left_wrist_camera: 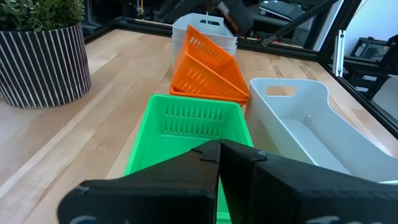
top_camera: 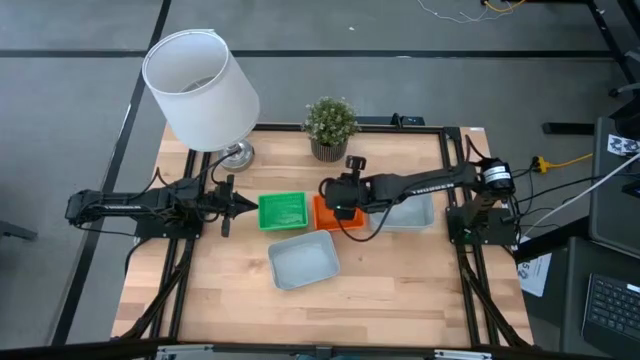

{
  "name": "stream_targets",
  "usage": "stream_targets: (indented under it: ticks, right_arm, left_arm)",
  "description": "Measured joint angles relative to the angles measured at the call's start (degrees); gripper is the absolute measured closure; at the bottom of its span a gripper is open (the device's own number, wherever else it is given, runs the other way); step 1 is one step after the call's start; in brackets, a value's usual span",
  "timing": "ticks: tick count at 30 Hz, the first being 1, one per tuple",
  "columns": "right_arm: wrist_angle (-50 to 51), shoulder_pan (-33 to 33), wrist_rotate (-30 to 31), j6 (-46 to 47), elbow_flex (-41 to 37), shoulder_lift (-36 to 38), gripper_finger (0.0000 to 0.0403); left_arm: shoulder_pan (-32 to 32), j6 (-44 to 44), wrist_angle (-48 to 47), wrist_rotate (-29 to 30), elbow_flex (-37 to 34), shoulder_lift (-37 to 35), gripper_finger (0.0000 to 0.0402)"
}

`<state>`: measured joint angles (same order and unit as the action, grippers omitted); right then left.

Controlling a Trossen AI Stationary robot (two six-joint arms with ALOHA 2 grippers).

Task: Stack baskets by color
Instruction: Stack the bottom orange bin on the top of the orange bins, then stack the bottom gray bin on the top of the gray bins

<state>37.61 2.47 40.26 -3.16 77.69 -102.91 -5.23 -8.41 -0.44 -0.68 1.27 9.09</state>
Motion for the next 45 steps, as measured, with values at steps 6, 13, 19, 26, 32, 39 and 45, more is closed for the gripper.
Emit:
stream_targets:
  ticks: [6,13,19,26,32,39,45]
  right_arm:
    - [-7.95,-1.18,-0.69,-0.26,-5.02,0.00,0.0374]
    - [-11.15,-2.20,-0.97,-0.26,-7.09,0.00,0.0374]
    - [-12.92,-2.33,-1.35,-0.26,-7.14,0.00,0.0374]
    - [-13.61,-2.57,-5.29,0.13,-7.14,-0.22,0.0374]
    - [-14.30,-3.04,-6.24,-0.13,-7.12,-0.48,0.0374]
    - [-13.97,-4.21,-8.38,1.18,-7.14,-1.20,0.0374]
    - [-15.82,-4.19,-4.33,-0.20,-6.06,-1.16,0.0374]
  left_arm:
    - [0.00,-0.01,-0.01,-0.01,-0.01,0.01,0.0401]
    - [0.00,0.01,0.00,0.00,0.00,0.00,0.0401]
    - [0.00,0.00,-0.01,0.01,-0.01,0.01,0.0401]
    - [0.00,-0.01,0.01,0.01,0.01,0.01,0.0401]
    - [0.00,0.01,0.01,-0.01,-0.01,0.00,0.0401]
    - [0.00,-0.01,0.00,0.01,-0.01,0.01,0.0401]
    - [0.00,0.00,0.01,0.00,-0.01,0.00,0.0401]
